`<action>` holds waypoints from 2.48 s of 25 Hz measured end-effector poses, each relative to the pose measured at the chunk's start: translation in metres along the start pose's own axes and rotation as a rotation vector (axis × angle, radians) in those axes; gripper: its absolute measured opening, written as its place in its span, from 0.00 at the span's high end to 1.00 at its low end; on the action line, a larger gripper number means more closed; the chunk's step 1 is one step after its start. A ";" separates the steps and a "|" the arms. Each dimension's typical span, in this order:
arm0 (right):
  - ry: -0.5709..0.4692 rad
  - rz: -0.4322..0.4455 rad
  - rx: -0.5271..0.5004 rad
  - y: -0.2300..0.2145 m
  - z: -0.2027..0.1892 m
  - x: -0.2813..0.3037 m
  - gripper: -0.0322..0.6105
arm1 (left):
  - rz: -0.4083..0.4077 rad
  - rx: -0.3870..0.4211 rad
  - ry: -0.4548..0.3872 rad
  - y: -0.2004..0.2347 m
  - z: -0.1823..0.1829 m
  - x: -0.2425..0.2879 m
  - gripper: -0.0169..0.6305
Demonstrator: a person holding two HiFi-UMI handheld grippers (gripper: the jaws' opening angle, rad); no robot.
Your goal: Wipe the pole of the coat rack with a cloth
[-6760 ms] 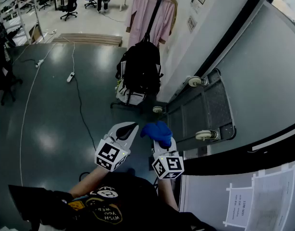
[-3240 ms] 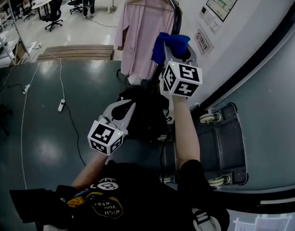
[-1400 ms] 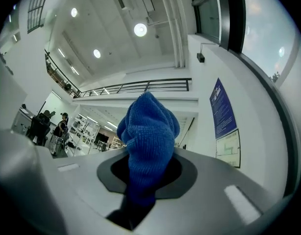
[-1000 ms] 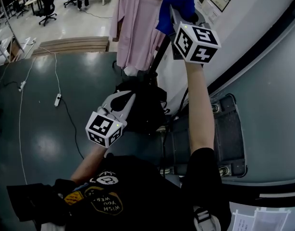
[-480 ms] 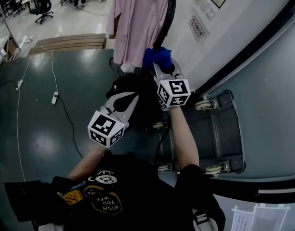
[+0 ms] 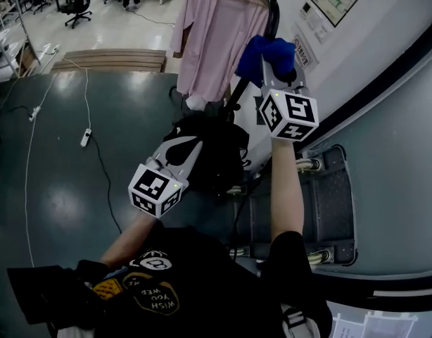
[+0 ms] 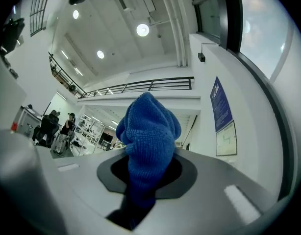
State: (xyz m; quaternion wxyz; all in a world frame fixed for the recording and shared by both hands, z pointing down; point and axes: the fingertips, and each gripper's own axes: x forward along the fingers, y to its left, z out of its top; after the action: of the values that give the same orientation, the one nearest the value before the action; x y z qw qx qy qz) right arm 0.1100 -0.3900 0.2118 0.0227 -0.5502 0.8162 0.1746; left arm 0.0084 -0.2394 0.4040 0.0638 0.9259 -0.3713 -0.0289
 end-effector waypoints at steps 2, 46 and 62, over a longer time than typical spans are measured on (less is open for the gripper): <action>0.013 0.003 -0.017 -0.015 0.029 0.025 0.83 | 0.011 -0.008 -0.008 0.003 0.000 -0.004 0.97; 0.153 -0.017 0.016 -0.014 0.018 0.019 0.84 | -0.034 -0.001 0.017 -0.011 -0.007 -0.011 0.97; 0.136 -0.001 -0.154 0.047 -0.051 -0.016 0.85 | 0.030 -0.036 0.031 0.010 -0.011 -0.024 0.97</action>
State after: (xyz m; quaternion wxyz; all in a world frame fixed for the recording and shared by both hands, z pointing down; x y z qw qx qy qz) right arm 0.0817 -0.3764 0.2759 -0.0748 -0.5611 0.7999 0.1991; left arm -0.0145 -0.2286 0.4162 0.0867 0.9193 -0.3833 -0.0201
